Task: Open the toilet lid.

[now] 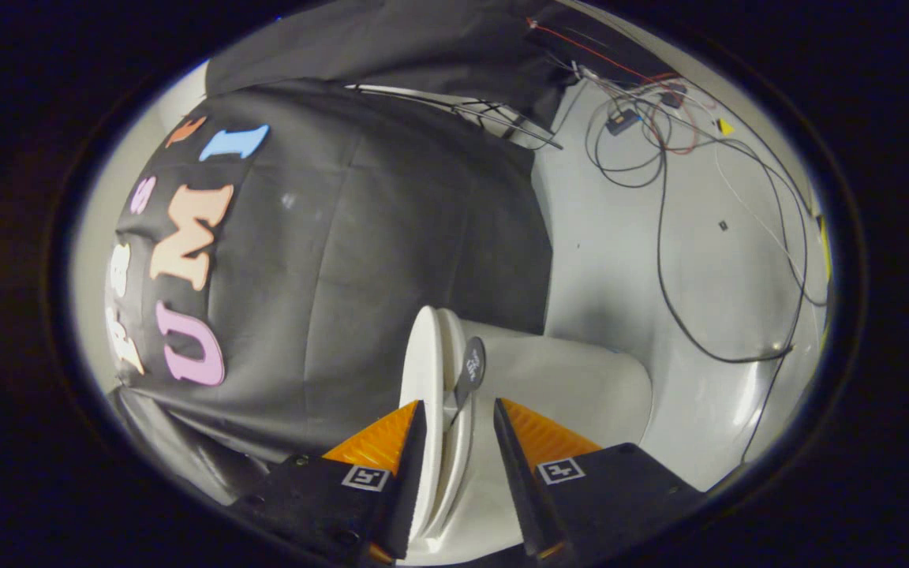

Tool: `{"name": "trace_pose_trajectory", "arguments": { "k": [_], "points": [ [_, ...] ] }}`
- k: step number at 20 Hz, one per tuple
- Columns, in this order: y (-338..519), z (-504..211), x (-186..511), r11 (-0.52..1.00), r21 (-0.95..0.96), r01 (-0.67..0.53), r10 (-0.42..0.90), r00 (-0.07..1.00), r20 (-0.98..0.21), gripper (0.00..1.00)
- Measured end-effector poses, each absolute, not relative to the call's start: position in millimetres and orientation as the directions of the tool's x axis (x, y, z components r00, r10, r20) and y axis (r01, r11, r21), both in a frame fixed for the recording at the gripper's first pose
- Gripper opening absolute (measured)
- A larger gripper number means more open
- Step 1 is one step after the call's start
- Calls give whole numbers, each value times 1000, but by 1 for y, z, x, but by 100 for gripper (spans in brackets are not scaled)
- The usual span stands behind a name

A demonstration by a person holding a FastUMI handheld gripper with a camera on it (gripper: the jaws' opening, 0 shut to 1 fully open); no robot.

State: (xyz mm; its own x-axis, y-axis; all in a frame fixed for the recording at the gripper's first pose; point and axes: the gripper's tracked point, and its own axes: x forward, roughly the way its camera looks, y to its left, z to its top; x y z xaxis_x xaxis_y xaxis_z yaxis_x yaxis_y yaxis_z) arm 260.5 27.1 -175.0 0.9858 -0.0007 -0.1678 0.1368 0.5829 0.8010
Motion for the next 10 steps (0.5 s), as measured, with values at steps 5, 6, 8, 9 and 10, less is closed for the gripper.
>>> {"name": "trace_pose_trajectory", "arguments": {
  "k": [5, 6, 8, 9, 10],
  "points": [
    [9, -171, 290, 479, 875, 71, -18, 997, -71, 54],
    [8, -170, 296, 463, 884, 62, -12, 998, -63, 53],
    [4, -160, 310, 436, 900, 12, 2, 1000, -14, 53],
    [0, -158, 316, 422, 907, 9, 3, 1000, -11, 53],
    [-4, -164, 324, 412, 911, 36, -10, 999, -34, 45]
  ]
}}
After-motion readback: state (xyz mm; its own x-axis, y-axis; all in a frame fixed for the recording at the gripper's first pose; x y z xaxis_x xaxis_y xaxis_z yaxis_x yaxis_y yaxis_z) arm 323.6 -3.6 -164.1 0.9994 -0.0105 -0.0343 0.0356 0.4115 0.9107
